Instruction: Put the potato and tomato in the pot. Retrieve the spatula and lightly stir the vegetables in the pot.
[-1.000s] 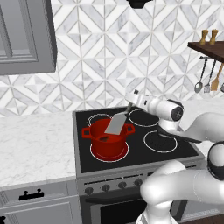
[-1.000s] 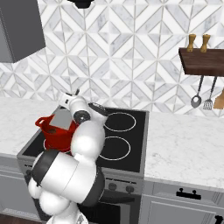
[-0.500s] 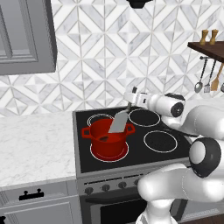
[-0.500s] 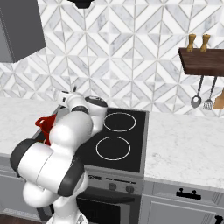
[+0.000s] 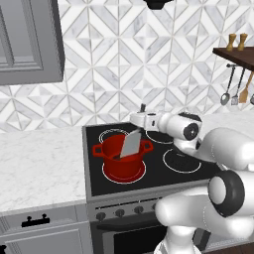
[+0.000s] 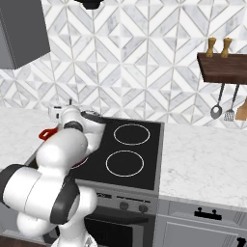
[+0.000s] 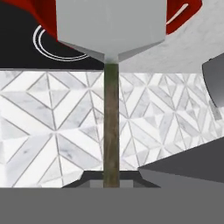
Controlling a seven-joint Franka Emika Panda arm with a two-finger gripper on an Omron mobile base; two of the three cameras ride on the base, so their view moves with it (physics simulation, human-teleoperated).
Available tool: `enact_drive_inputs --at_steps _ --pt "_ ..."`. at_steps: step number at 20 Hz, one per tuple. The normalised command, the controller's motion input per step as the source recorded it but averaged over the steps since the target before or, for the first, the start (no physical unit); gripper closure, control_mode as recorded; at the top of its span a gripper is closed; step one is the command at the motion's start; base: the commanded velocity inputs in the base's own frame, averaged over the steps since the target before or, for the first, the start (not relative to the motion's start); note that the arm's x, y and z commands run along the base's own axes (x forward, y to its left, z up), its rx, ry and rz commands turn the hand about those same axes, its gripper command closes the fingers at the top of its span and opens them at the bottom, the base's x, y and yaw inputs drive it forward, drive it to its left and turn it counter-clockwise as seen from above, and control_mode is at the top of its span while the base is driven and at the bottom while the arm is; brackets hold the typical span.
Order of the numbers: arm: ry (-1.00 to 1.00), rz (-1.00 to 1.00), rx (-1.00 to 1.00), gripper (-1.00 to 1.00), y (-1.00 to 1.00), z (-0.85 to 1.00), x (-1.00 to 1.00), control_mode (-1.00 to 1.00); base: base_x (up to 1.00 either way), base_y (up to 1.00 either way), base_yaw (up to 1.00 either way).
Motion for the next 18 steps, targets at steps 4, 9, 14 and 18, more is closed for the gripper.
enact_drive_inputs --at_steps 4,9,14,18 --pt "-0.04 0.0 -0.05 1.0 0.2 -0.39 0.0 -1.0 0.0 0.0 0.0" --pt "-0.1 -0.04 -0.12 1.0 0.04 -0.62 0.0 -1.0 0.0 0.0 0.0" --pt "-0.12 -0.05 -0.16 1.0 0.17 -0.7 0.0 -1.0 0.0 0.0 0.0" --pt "-0.07 0.0 -0.11 1.0 0.55 -0.69 0.0 -1.0 0.0 0.0 0.0"
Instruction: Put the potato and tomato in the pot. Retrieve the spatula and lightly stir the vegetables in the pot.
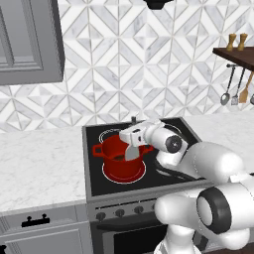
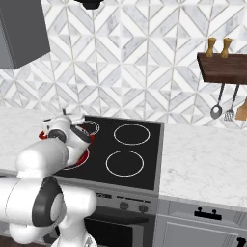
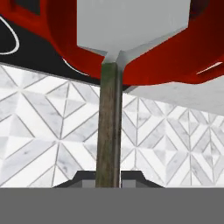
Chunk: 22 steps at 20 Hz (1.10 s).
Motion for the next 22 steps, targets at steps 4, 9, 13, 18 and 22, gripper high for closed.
enact_drive_inputs --at_steps 4,9,13,18,22 --pt "-0.14 -0.07 -0.01 1.0 0.34 -0.32 0.0 -1.0 0.0 0.0 0.0" --pt "0.0 -0.13 0.0 1.0 0.08 0.01 0.01 -1.0 0.0 0.0 0.0" --pt "0.09 -0.01 0.04 1.0 0.02 0.01 0.0 -1.0 0.0 0.0 0.0" --pt "0.1 -0.05 0.17 1.0 0.1 0.08 0.16 -1.0 0.0 0.0 0.0" --pt "0.01 -0.11 0.22 1.0 0.0 0.51 0.18 -1.0 0.0 0.0 0.0"
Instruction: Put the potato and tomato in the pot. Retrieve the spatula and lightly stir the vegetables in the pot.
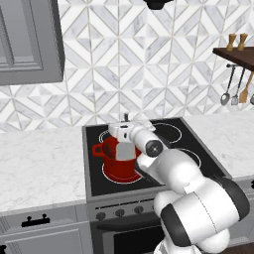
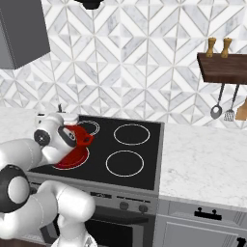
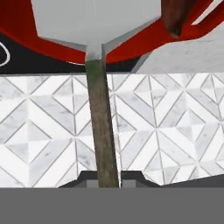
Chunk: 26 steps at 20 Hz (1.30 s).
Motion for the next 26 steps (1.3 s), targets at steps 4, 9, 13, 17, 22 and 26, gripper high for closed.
enact_drive_inputs --at_steps 4,9,13,17,22,26 --pt "-0.01 -0.09 0.22 1.0 0.0 0.25 0.05 -1.0 0.0 0.0 0.0" --pt "0.0 -0.08 0.04 1.0 -0.24 0.39 -0.37 -1.0 0.0 0.0 0.0" --pt "0.0 -0.11 0.0 1.0 -0.53 0.3 -0.24 -1.0 0.0 0.0 0.0" --pt "0.07 -0.03 0.0 1.0 -0.51 0.55 -0.02 -1.0 0.0 0.0 0.0" --pt "0.05 0.0 0.0 1.0 -0.11 0.43 0.0 -1.0 0.0 0.0 0.0" --pt "-0.06 -0.05 0.0 1.0 0.05 0.2 0.12 -1.0 0.0 0.0 0.0"
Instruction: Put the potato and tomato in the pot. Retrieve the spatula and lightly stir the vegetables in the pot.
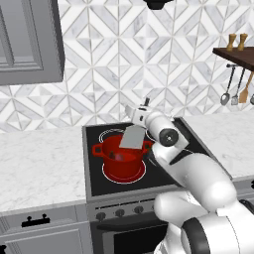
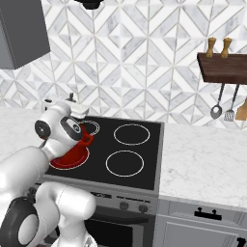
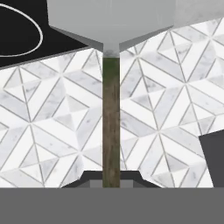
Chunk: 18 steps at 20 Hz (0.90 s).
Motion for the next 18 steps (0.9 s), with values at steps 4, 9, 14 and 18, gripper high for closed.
enact_drive_inputs --at_steps 4,9,14,18 --pt "-0.23 -0.11 0.0 1.0 0.16 -0.07 0.16 -1.0 0.0 0.0 0.0" --pt "-0.08 -0.1 0.01 1.0 0.01 -0.34 -0.1 -1.0 0.0 0.0 0.0" --pt "0.0 -0.01 0.01 1.0 0.0 -0.37 -0.26 -1.0 0.0 0.0 0.0" --pt "0.0 -0.01 0.05 1.0 0.16 -0.21 0.03 -1.0 0.0 0.0 0.0"
